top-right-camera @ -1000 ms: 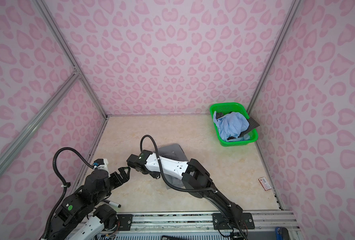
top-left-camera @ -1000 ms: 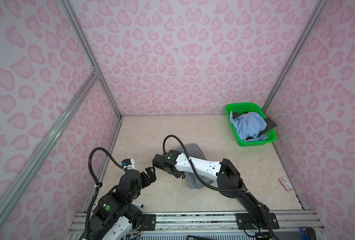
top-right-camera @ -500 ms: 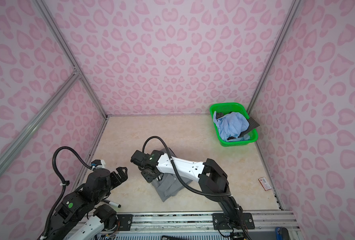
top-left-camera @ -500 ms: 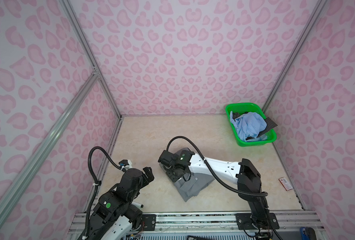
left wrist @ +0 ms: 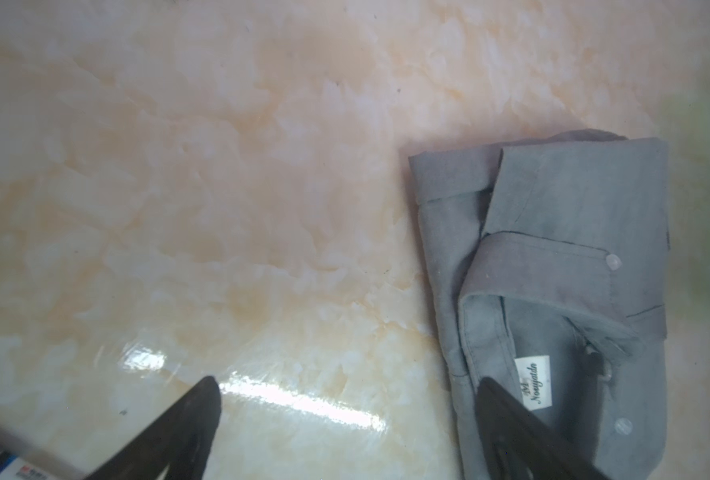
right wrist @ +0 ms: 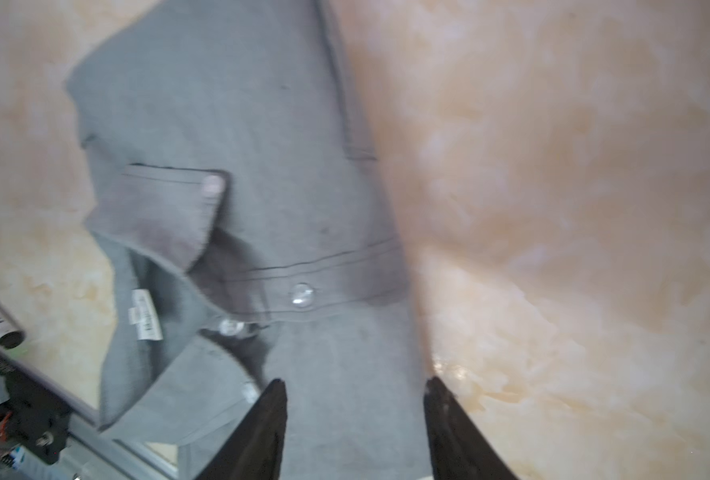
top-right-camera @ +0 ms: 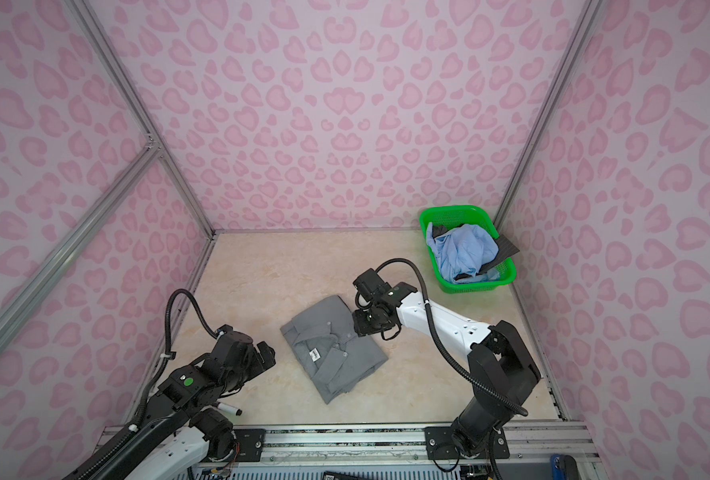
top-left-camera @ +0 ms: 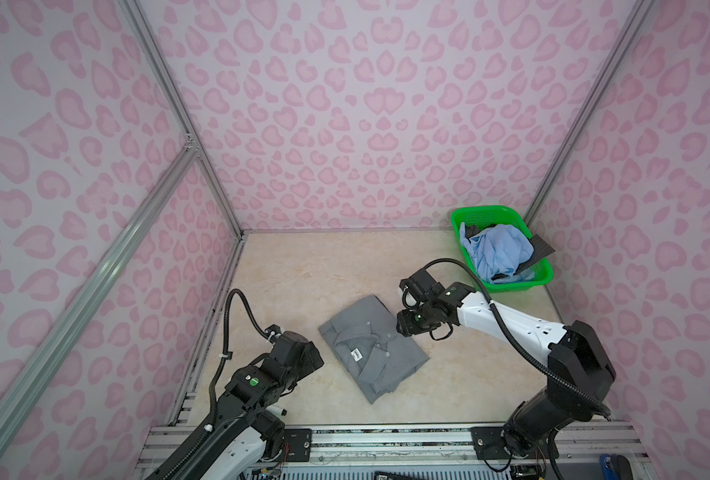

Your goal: Fold and stack the long sleeve shirts

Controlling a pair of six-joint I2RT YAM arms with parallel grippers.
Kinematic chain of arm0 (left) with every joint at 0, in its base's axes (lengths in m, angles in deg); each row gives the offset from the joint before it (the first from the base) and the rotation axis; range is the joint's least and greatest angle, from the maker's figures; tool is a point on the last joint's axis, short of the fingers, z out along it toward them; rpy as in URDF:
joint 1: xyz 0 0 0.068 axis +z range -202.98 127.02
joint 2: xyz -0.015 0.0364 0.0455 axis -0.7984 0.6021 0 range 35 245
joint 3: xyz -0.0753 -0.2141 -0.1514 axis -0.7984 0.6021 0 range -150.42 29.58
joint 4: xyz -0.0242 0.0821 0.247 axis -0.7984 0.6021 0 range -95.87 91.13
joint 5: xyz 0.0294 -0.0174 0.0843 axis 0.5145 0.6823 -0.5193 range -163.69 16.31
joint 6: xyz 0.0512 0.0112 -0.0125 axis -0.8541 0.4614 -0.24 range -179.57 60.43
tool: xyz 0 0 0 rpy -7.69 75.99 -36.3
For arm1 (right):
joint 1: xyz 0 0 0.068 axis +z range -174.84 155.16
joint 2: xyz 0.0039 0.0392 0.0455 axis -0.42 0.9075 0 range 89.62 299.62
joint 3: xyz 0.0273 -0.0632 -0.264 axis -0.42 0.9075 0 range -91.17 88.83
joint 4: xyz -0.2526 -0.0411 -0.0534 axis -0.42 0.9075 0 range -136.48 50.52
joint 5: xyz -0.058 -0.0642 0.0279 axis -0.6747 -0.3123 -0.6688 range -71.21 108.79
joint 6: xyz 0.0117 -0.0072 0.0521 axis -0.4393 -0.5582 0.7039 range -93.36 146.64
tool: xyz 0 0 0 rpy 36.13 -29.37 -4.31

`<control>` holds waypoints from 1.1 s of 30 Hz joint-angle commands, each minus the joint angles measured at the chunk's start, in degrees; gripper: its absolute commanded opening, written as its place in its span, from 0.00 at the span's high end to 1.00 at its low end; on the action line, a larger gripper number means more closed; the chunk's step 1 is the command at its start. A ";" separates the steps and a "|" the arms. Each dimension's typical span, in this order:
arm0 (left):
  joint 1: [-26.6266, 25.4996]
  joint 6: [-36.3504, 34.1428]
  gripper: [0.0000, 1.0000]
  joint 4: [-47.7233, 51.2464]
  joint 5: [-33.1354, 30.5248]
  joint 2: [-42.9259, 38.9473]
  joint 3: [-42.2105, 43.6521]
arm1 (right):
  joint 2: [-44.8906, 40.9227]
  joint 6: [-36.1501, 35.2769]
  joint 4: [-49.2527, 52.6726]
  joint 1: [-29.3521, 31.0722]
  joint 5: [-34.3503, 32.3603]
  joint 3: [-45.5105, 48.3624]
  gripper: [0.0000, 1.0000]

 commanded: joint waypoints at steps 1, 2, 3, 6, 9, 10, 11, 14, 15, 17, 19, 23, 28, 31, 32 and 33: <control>-0.17 1.25 0.04 -8.06 3.70 2.91 1.28 | 0.31 -1.09 -1.32 -2.59 -7.74 2.97 0.48; -0.18 1.32 0.04 -8.97 3.89 4.35 1.47 | 1.15 -0.82 -1.23 -3.18 -8.72 3.72 0.48; -0.26 1.22 0.04 -10.16 4.20 5.71 1.68 | 2.00 -0.79 -1.53 -3.28 -8.74 4.06 0.48; -0.35 1.15 0.04 -14.27 4.96 11.70 2.00 | 3.57 -0.17 -2.78 -2.10 -8.00 5.76 0.50; -0.35 0.47 0.04 -18.82 4.70 17.21 2.02 | 3.87 0.98 -4.39 -0.52 -6.18 8.11 0.50; -0.35 0.36 0.04 -20.25 4.55 18.69 1.90 | 3.70 1.47 -4.96 -0.06 -5.46 8.86 0.50; -0.35 0.08 0.04 -21.70 4.21 20.53 1.42 | 3.43 1.98 -5.48 0.94 -4.88 9.70 0.50; -0.35 -1.49 0.04 -26.07 3.89 25.50 -0.47 | 2.26 4.02 -5.80 5.06 -4.75 11.25 0.51; -0.35 -2.23 0.04 -27.58 3.89 27.22 -1.13 | 1.85 4.64 -5.87 6.24 -4.23 11.69 0.51; -0.26 -3.34 0.04 -30.55 3.87 31.61 -2.78 | 0.46 6.73 -6.90 8.67 -3.02 13.29 0.51; -0.22 -4.91 0.04 -32.85 3.99 36.02 -4.60 | -1.07 8.31 -7.03 11.13 -2.70 14.14 0.51; 0.09 -7.73 0.04 -35.57 4.71 42.38 -9.78 | -3.49 12.94 -10.03 15.91 -0.87 16.18 0.51; 0.19 -12.50 0.05 -38.84 8.50 49.70 -18.01 | -2.05 17.98 -14.77 22.49 0.20 15.96 0.52; 0.63 -14.97 0.06 -41.74 11.37 53.42 -21.46 | -0.49 20.49 -17.62 24.66 -0.08 15.48 0.52; 1.08 -16.14 0.07 -43.15 13.35 54.33 -22.41 | -0.03 21.27 -19.13 25.32 -0.10 15.47 0.52; 1.62 -16.69 0.07 -43.43 14.43 54.81 -23.77 | 0.52 21.97 -20.09 25.77 -0.24 15.14 0.53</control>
